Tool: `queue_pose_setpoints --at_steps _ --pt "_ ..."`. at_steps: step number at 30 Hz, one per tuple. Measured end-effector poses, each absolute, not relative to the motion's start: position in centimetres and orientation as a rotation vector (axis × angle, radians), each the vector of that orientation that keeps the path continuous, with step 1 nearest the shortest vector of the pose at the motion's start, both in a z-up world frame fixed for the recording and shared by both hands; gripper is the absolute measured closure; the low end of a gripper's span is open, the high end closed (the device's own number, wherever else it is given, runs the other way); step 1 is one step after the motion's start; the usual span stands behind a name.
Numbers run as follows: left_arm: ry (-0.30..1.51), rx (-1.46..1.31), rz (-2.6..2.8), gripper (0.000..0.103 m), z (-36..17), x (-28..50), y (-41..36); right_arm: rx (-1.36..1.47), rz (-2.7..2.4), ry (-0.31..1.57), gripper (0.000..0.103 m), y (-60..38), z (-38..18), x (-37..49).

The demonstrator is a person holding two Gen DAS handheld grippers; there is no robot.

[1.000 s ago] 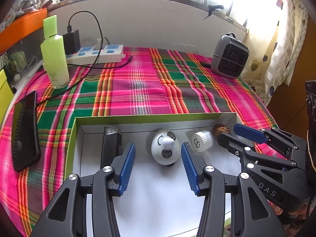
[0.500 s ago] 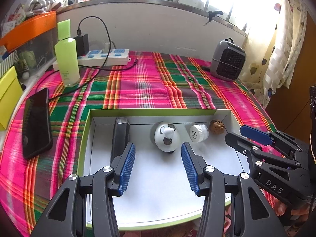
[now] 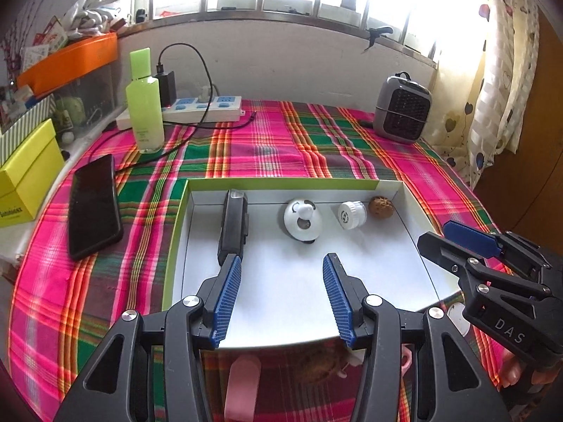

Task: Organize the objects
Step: 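Withdraw both grippers from the tray toward the items lined up before it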

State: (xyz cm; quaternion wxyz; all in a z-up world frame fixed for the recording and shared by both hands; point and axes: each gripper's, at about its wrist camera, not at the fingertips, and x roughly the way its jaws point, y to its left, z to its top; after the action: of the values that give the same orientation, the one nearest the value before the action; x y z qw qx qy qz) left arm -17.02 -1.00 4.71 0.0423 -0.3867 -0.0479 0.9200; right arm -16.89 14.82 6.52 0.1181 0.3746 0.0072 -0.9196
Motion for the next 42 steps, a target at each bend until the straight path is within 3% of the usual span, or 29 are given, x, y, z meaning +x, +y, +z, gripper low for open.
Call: queue_pose_setpoints --at_steps 37,42 --pt "-0.213 -1.189 2.788 0.055 2.2 -8.8 -5.4 1.073 -2.701 -0.065 0.061 16.1 5.3 -8.9" --pt "-0.219 -1.215 2.767 0.055 1.4 -8.9 -5.1 1.079 -2.690 -0.083 0.052 16.2 4.9 -8.5"
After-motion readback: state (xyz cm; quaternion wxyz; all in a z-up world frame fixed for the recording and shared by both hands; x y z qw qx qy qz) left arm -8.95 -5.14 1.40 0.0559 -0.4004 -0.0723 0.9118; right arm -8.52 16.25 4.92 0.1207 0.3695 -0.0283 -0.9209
